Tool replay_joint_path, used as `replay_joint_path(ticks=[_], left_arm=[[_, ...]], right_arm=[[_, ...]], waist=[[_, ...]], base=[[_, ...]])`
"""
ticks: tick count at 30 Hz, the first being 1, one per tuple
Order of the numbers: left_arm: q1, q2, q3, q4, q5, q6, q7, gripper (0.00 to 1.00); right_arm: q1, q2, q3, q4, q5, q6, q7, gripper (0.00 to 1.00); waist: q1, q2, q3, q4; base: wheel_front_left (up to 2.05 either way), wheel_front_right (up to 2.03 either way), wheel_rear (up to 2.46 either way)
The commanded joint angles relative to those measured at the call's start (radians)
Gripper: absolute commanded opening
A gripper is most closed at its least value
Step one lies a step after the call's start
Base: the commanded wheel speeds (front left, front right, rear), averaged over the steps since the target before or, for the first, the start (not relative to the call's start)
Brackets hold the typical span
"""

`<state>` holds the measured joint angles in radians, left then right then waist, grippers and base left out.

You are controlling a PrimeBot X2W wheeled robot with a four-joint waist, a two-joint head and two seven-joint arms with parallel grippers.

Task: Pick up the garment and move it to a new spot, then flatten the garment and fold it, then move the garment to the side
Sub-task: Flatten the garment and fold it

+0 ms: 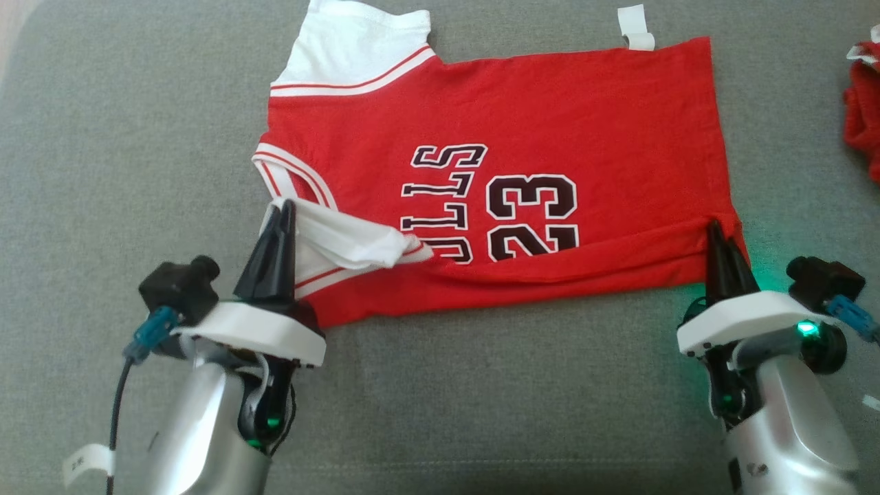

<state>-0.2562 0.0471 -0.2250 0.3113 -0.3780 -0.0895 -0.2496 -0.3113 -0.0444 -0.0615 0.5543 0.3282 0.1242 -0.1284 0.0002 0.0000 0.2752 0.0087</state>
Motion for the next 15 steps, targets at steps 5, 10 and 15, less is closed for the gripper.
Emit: replay_joint_path(ticks=[5,10,15], left_arm=[[-0.049,0.003,0.042,-0.012,0.013,-0.008,-0.012,0.42],[-0.035,0.003,0.037,-0.033,0.000,-0.006,-0.012,1.00],[0.010,0.003,0.040,-0.089,-0.010,-0.001,-0.012,1.00]], right_arm=[[-0.071,-0.006,0.044,0.026,0.003,0.007,-0.030,0.62],[-0.123,-0.006,0.056,0.060,0.020,0.007,-0.047,1.00],[-0.146,-0.006,0.046,0.048,0.048,0.007,-0.067,1.00]], waist=[[-0.0002,0.0000,0.002,0.001],[-0.0002,0.0000,-0.006,0.005],[-0.0002,0.0000,-0.026,0.014]], base=[[0.00,0.00,0.00],[0.00,0.00,0.00],[0.00,0.00,0.00]])
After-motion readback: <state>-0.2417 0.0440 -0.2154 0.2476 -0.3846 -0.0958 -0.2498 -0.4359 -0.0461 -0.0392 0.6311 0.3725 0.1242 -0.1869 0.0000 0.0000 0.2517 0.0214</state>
